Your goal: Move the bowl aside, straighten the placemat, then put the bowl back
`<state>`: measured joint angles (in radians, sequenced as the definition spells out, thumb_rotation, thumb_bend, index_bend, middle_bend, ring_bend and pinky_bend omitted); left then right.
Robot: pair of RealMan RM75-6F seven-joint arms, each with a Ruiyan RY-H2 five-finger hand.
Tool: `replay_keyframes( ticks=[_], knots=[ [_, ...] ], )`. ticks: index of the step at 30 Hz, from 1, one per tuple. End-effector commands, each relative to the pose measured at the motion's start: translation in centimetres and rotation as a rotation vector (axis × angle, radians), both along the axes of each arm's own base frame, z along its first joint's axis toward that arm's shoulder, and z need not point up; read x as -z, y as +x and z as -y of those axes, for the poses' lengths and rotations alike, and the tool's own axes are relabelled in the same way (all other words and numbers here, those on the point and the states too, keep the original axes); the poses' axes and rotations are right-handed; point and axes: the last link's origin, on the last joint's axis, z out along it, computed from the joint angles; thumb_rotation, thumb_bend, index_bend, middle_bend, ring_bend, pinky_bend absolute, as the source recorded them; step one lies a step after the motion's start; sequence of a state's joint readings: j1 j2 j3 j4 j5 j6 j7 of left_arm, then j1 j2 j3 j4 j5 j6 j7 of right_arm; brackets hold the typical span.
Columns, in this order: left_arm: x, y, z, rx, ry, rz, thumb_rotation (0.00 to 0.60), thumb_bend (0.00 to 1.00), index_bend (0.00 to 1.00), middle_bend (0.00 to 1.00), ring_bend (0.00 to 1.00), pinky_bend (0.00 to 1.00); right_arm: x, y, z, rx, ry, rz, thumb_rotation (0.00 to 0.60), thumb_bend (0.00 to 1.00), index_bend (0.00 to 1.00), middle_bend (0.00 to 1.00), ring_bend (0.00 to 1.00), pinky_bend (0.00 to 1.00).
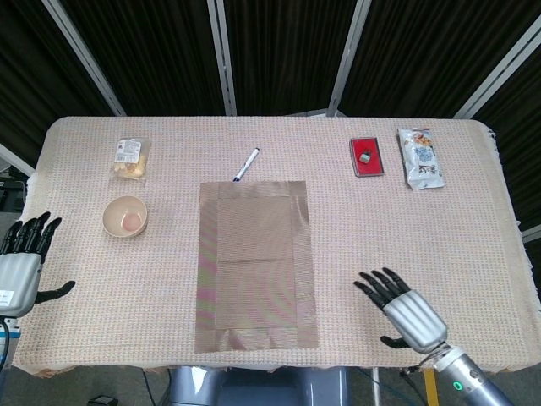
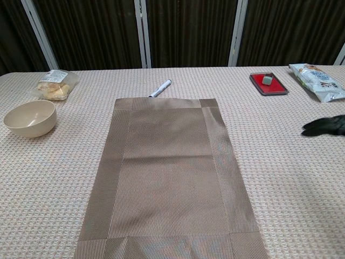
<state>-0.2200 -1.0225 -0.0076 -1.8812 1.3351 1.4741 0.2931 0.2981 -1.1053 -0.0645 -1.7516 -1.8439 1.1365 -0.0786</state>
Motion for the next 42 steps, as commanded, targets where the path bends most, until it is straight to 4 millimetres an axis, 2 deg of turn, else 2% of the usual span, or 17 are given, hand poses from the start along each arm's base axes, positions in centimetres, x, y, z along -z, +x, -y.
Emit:
replay_keyframes(
  ticks=[1, 9, 15, 26, 42],
  knots=[
    [-0.3, -0.2, -0.2, 0.0, 0.006, 0.002, 0.6, 0.07, 0.0, 0.0, 0.0, 0.0, 3.2, 1.1, 0.3, -0.092, 0.106, -0.003, 0.6, 0.0, 0.08, 0.0, 0.0, 0.0],
    [-0.4, -0.8, -0.8, -0.015, 0.001, 0.004, 0.6, 0.07, 0.0, 0.0, 0.0, 0.0, 7.5, 4.1, 1.0, -0.231, 0.168, -0.034, 0.6, 0.0, 0.16, 0.0, 0.0, 0.0],
    [-0.7, -1.0, -0.9, -0.022, 0.01, 0.01, 0.6, 0.07, 0.0, 0.0, 0.0, 0.0, 9.2, 5.2, 1.2, -0.264, 0.167, -0.057, 0.6, 0.0, 0.19, 0.0, 0.0, 0.0],
    [-0.7, -1.1, -0.9, -0.022, 0.006, 0.016, 0.6, 0.07, 0.0, 0.0, 0.0, 0.0, 11.2, 4.7, 0.8, -0.282, 0.191, -0.126, 0.6, 0.0, 0.21, 0.0, 0.0, 0.0],
    [-0.3, -1.2, -1.2, -0.03, -0.01, 0.016, 0.6, 0.07, 0.0, 0.0, 0.0, 0.0, 12.7, 4.5, 1.5, -0.265, 0.164, -0.118, 0.6, 0.0, 0.22, 0.0, 0.0, 0.0]
  ],
)
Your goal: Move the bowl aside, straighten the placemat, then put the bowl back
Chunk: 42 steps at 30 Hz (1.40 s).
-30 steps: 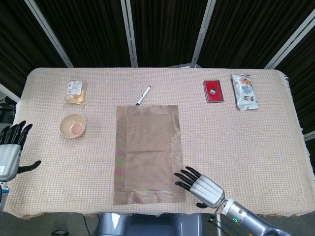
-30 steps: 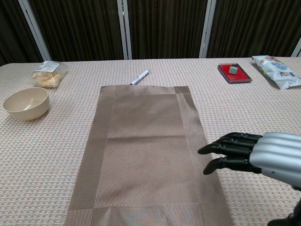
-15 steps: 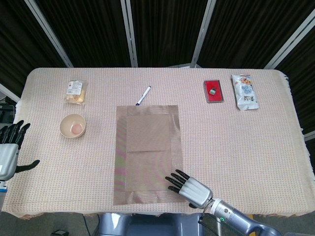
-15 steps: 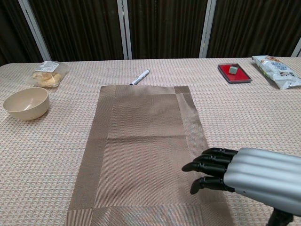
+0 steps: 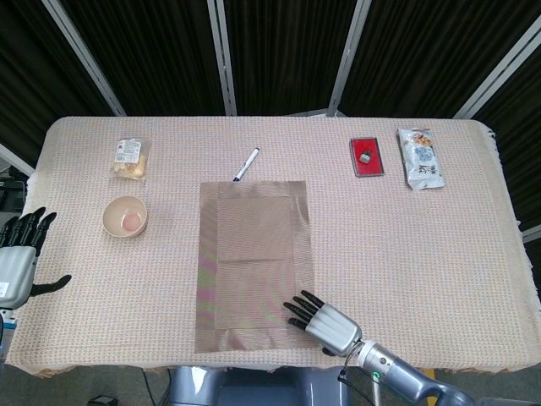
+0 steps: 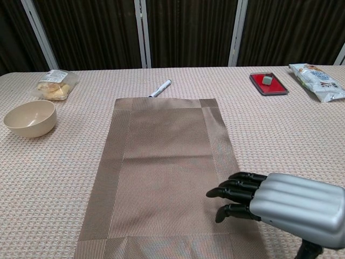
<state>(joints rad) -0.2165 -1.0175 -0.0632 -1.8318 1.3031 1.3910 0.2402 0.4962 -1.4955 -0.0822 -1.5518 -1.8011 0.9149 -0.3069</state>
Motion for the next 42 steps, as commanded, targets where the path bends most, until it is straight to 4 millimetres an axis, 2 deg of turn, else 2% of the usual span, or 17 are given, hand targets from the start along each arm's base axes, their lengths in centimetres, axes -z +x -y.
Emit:
replay_keyframes(
  ticks=[1, 21, 25, 34, 42],
  knots=[
    [0.0, 0.0, 0.0, -0.002, 0.001, 0.0, 0.6, 0.07, 0.0, 0.0, 0.0, 0.0, 0.1, 0.2, 0.2, 0.003, -0.005, 0.006, 0.6, 0.0, 0.22, 0.0, 0.0, 0.0],
    [0.1, -0.1, -0.1, -0.007, -0.01, 0.001, 0.6, 0.07, 0.0, 0.0, 0.0, 0.0, 1.7, 2.0, 0.0, -0.001, 0.004, 0.036, 0.6, 0.01, 0.23, 0.0, 0.0, 0.0],
    [0.1, -0.2, -0.1, -0.009, -0.008, 0.002, 0.6, 0.07, 0.0, 0.0, 0.0, 0.0, 1.6, 1.9, 0.1, 0.001, 0.004, 0.027, 0.6, 0.01, 0.23, 0.0, 0.0, 0.0],
    [0.2, -0.1, -0.1, -0.007, -0.015, 0.002, 0.6, 0.07, 0.0, 0.0, 0.0, 0.0, 0.6, 0.7, -0.8, -0.006, 0.018, 0.007, 0.6, 0.01, 0.23, 0.0, 0.0, 0.0],
    [0.4, 0.1, -0.1, -0.004, -0.021, -0.001, 0.6, 0.07, 0.0, 0.0, 0.0, 0.0, 1.1, 1.2, -0.6, 0.005, 0.017, 0.035, 0.6, 0.01, 0.25, 0.0, 0.0, 0.0]
  ],
)
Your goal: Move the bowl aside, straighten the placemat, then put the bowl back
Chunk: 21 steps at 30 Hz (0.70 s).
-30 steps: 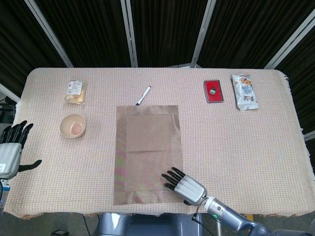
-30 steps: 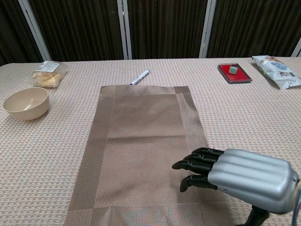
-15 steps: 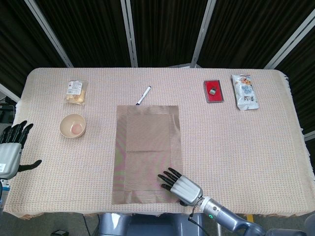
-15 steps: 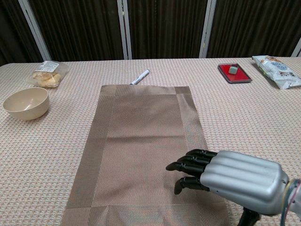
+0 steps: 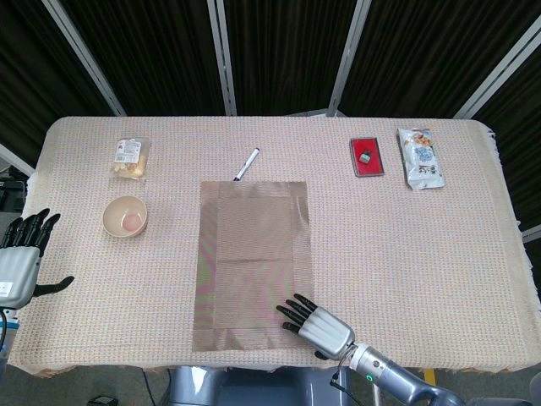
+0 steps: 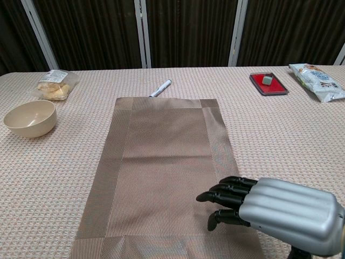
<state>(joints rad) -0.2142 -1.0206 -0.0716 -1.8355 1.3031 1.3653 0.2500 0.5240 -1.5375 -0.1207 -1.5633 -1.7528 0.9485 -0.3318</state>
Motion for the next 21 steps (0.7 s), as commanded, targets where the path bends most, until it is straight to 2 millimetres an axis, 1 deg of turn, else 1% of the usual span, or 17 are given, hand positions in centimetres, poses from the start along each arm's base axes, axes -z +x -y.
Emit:
replay_keyframes(
  ticks=[1, 7, 14, 18, 21],
  knots=[
    [0.1, 0.0, 0.0, -0.001, -0.001, -0.001, 0.6, 0.07, 0.0, 0.0, 0.0, 0.0, 0.3, 0.2, 0.2, 0.001, -0.001, 0.004, 0.6, 0.01, 0.25, 0.0, 0.0, 0.0],
    [0.0, -0.1, -0.1, -0.005, 0.002, 0.002, 0.6, 0.07, 0.0, 0.0, 0.0, 0.0, 0.9, 0.5, 0.6, 0.003, -0.008, 0.004, 0.6, 0.01, 0.25, 0.0, 0.0, 0.0],
    [0.0, -0.2, -0.2, -0.006, -0.003, 0.002, 0.6, 0.07, 0.0, 0.0, 0.0, 0.0, 1.2, 1.3, 1.2, 0.0, -0.018, 0.018, 0.6, 0.02, 0.27, 0.0, 0.0, 0.0],
    [0.0, -0.2, -0.2, -0.006, -0.004, 0.002, 0.6, 0.07, 0.0, 0.0, 0.0, 0.0, 1.2, 1.6, 1.2, -0.001, -0.016, 0.024, 0.6, 0.1, 0.29, 0.0, 0.0, 0.0],
    [0.1, -0.2, -0.2, -0.005, -0.006, 0.002, 0.6, 0.07, 0.0, 0.0, 0.0, 0.0, 0.9, 2.0, 1.4, 0.003, -0.018, 0.045, 0.6, 0.18, 0.34, 0.0, 0.0, 0.0]
  ],
)
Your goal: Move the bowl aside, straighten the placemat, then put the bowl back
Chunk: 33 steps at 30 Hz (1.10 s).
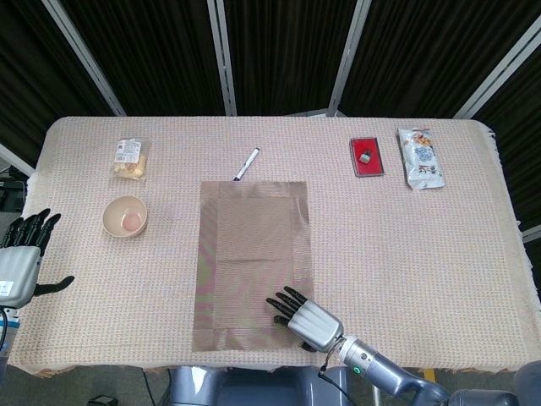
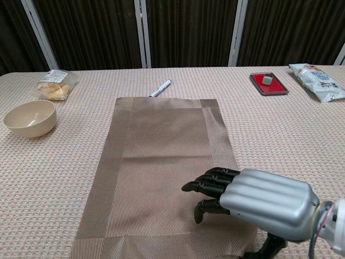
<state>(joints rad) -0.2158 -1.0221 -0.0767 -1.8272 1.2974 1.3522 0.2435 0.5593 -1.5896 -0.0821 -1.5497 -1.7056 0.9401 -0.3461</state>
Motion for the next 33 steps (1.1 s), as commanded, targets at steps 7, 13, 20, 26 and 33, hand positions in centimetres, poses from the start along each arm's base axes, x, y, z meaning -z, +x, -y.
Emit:
replay_keyframes(
  ticks=[7, 13, 20, 26, 33],
  knots=[
    [0.1, 0.0, 0.0, 0.001, -0.004, -0.001, 0.6, 0.07, 0.0, 0.0, 0.0, 0.0, -0.4, 0.3, 0.3, 0.004, -0.002, 0.024, 0.6, 0.37, 0.52, 0.0, 0.0, 0.0],
    [0.1, 0.0, 0.0, 0.0, -0.005, -0.002, 0.6, 0.07, 0.0, 0.0, 0.0, 0.0, -0.6, 0.3, 0.4, 0.007, -0.007, 0.04, 0.6, 0.39, 0.73, 0.0, 0.0, 0.0],
    [0.0, -0.1, 0.0, -0.002, -0.004, 0.0, 0.6, 0.07, 0.0, 0.0, 0.0, 0.0, -2.0, -0.3, 0.5, -0.023, -0.023, 0.035, 0.6, 0.4, 0.75, 0.0, 0.0, 0.0],
    [0.0, -0.1, 0.0, -0.002, -0.004, 0.001, 0.6, 0.07, 0.0, 0.0, 0.0, 0.0, -3.7, -1.9, 0.6, -0.04, -0.042, 0.003, 0.6, 0.41, 0.78, 0.0, 0.0, 0.0],
    [0.1, 0.0, 0.1, -0.002, -0.006, 0.001, 0.6, 0.07, 0.0, 0.0, 0.0, 0.0, -7.2, -5.7, 1.4, -0.115, -0.098, -0.133, 0.6, 0.42, 0.78, 0.0, 0.0, 0.0]
  ],
)
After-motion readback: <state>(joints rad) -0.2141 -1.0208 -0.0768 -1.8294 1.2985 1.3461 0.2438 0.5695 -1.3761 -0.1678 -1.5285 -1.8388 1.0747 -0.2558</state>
